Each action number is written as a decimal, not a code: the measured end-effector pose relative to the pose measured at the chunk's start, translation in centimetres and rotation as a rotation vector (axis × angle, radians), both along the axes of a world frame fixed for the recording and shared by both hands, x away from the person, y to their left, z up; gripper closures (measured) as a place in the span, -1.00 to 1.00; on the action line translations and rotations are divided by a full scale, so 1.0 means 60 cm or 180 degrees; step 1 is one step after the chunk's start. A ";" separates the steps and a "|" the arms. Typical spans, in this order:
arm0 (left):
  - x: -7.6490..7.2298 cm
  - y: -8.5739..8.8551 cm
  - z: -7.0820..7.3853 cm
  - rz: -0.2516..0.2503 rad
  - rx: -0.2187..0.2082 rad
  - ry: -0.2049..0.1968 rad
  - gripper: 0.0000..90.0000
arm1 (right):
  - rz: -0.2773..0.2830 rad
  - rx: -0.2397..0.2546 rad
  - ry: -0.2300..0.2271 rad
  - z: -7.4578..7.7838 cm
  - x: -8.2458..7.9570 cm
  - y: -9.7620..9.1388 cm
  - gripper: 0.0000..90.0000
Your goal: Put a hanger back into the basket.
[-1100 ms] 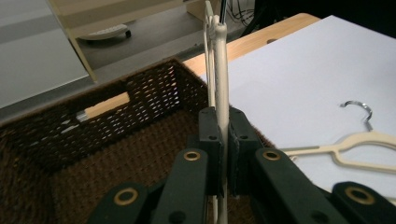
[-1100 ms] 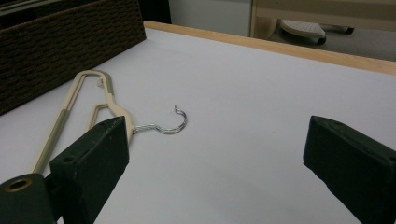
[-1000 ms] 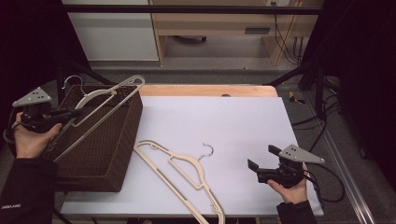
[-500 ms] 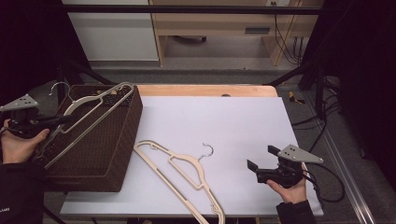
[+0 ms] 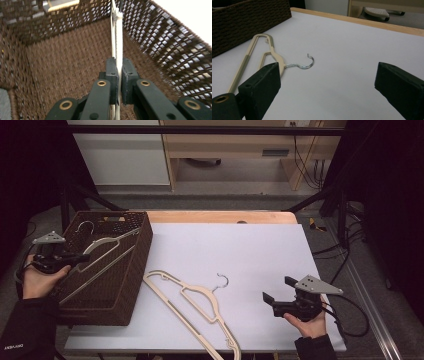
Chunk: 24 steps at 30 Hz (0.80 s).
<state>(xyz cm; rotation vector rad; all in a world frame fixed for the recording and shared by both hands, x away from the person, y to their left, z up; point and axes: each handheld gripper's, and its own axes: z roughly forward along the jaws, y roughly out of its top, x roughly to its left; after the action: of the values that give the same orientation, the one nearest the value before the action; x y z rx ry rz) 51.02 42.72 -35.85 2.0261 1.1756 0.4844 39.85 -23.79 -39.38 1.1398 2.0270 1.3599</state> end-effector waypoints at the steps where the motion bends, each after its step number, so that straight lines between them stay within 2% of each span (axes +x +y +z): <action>1: 0.001 0.001 -0.005 0.0036 0.0007 0.0035 0.90 | -0.0010 0.0010 0.0006 0.000 0.000 0.001 -0.85; 7: 0.005 0.017 -0.032 0.0309 0.0094 0.0255 0.85 | 0.0018 -0.0006 0.0016 -0.002 0.001 0.003 -0.85; 12: -0.001 0.025 -0.032 0.0463 0.0060 0.0314 0.71 | 0.0031 -0.0015 0.0044 -0.005 0.003 0.008 -0.85; 14: -0.004 0.028 -0.032 0.0542 0.0043 0.0281 0.61 | 0.0045 -0.0026 0.0042 -0.006 0.004 0.009 -0.85; 18: -0.019 0.040 -0.028 0.0660 -0.0077 0.0157 0.43 | 0.0049 -0.0007 0.0037 -0.005 0.003 0.012 -0.85; 20: -0.026 0.043 -0.027 0.0692 -0.0090 0.0138 0.38 | 0.0047 -0.0020 0.0038 -0.006 0.003 0.011 -0.85; 24: -0.045 0.040 -0.021 0.0732 -0.0157 -0.0026 0.28 | 0.0044 -0.0018 0.0037 -0.006 0.004 0.012 -0.85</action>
<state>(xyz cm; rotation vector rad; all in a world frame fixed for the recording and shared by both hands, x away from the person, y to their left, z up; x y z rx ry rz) 48.34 45.15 -37.10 1.8547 1.4098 0.5691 40.07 -23.06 -39.73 1.1358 2.0490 1.3565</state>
